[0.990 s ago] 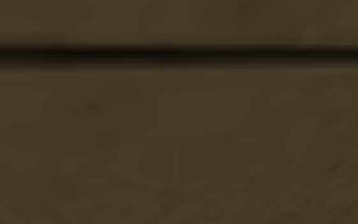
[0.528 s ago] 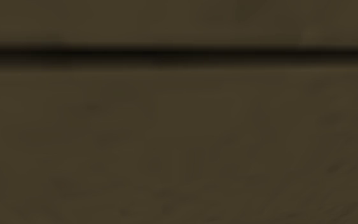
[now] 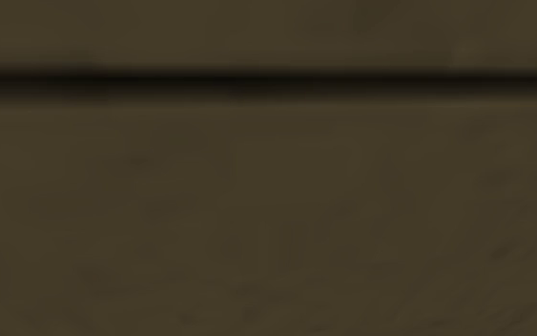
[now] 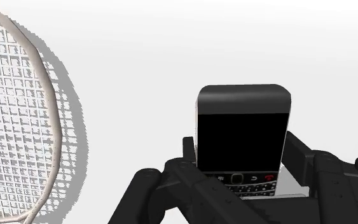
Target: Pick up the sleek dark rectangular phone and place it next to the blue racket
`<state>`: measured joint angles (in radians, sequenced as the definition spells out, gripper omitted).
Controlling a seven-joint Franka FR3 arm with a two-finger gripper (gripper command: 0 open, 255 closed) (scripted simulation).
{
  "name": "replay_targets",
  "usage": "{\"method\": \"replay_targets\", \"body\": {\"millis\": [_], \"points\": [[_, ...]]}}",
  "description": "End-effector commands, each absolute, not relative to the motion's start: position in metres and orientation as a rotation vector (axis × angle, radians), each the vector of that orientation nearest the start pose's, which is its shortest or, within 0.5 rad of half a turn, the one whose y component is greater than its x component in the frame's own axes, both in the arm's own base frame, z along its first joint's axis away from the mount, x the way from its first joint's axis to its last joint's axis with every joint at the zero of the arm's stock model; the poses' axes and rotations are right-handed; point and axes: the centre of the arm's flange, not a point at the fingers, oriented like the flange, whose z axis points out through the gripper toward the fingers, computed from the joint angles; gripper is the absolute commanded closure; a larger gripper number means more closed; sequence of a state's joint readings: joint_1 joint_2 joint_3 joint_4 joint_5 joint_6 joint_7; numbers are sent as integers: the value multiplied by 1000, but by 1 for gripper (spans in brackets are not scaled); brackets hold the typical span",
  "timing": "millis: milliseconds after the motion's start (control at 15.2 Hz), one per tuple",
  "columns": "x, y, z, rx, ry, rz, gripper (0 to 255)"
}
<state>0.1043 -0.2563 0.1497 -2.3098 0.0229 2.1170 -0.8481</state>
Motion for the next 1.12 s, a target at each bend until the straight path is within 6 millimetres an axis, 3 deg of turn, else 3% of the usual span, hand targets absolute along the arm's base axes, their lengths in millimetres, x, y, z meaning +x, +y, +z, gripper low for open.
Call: {"method": "replay_targets", "body": {"millis": [0,132,1056], "points": [[461,94,449,-2717,-1645,-84,255],[465,64,449,-2717,-1645,-84,255],[465,64,375,-2717,-1645,-84,255]]}}
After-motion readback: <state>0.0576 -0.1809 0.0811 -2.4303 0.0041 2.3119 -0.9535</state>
